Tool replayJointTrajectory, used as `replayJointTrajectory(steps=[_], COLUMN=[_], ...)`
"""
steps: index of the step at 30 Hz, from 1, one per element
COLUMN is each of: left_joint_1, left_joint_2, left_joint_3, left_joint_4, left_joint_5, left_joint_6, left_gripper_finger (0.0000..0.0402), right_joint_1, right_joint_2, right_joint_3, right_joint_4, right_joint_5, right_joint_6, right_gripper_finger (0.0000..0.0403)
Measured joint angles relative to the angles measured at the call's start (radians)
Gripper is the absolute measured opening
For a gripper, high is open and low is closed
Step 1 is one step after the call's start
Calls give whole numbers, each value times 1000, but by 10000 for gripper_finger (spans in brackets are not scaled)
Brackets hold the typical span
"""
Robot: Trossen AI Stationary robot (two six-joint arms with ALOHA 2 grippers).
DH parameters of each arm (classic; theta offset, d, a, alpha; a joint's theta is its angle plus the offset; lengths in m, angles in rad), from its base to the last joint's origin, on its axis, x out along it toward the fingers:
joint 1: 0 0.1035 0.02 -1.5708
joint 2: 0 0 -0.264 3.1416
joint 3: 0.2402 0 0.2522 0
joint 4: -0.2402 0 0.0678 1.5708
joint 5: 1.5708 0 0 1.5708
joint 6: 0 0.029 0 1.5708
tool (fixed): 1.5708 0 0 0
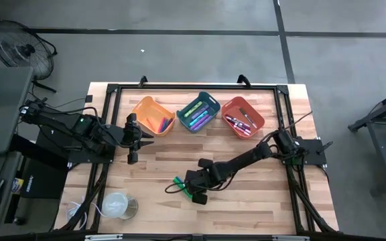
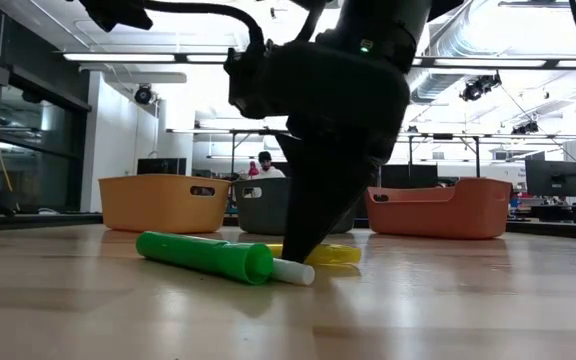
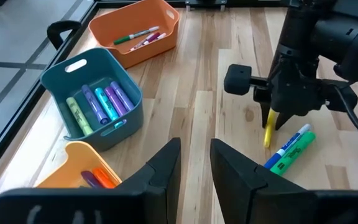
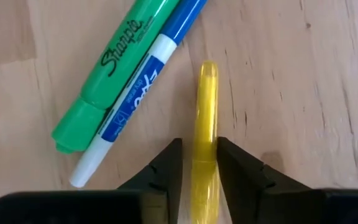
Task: Pick & Place Markers
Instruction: Put the yellow pen into the yellow bin
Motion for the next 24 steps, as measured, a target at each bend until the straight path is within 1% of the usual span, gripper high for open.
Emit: replayJointTrajectory(steps=[4,9,14,24], left_joint_1=[0,0,0,0], left_joint_2=[0,0,0,0], left_joint_3=[0,0,0,0], left_joint_4=[0,0,0,1], left_joint_5=[0,0,0,17], left_joint_6=[0,-5,-8,-23], left_gripper_finger=[83,83,83,83], right_joint_1=[7,11,12,12], right_joint_2=[0,0,0,-2], right_joint_3=[0,0,0,0], right_joint_4=[-2,-8,-9,-5], right_joint_5=[-7,-14,-13,-6], right_joint_6=[-52,-56,-51,31], right_gripper_finger=[67,31,31,31])
